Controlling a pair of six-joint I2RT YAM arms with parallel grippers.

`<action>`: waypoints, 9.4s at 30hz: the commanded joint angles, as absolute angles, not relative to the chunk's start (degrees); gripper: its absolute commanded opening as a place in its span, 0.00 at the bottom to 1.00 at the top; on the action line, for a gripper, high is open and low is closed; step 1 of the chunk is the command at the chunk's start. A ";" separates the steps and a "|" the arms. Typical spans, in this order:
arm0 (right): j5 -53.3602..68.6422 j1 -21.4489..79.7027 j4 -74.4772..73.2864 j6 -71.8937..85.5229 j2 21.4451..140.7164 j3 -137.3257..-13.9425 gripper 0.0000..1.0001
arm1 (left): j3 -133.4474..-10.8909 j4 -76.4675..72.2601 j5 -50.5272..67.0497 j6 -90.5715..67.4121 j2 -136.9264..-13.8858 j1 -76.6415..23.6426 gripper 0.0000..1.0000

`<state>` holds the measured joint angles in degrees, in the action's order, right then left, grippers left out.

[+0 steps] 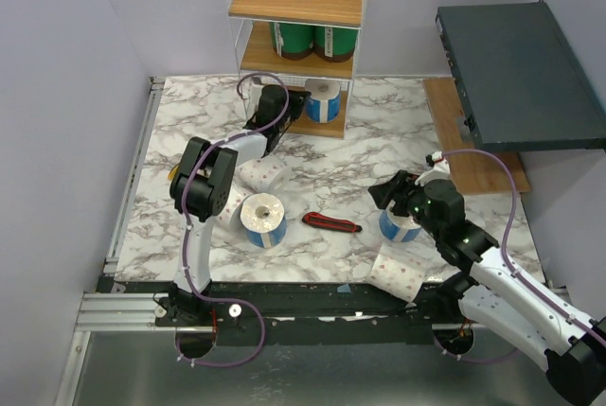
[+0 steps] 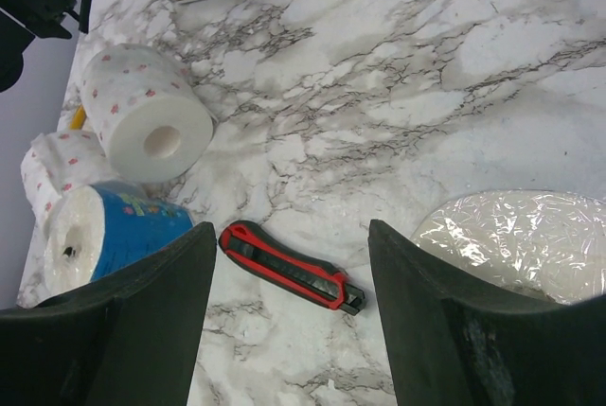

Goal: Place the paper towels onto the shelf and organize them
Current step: Adjust the paper towel on the shelf, then pick up the paper towel from the center of the board, then place the paper towel on the shelf.

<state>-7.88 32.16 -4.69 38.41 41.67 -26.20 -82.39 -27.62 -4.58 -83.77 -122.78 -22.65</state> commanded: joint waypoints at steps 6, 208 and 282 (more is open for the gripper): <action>-8.97 32.04 -5.92 37.08 42.47 -28.00 0.69 | -84.28 -24.14 -5.56 -84.94 -126.48 -23.47 0.21; -30.46 43.46 -1.92 26.66 96.23 -73.00 0.45 | -16.66 15.28 -14.18 -56.62 -17.61 -29.79 0.95; -34.97 39.28 15.92 32.86 131.04 -99.84 0.52 | -14.52 9.31 -11.69 -56.96 -25.77 -29.79 0.95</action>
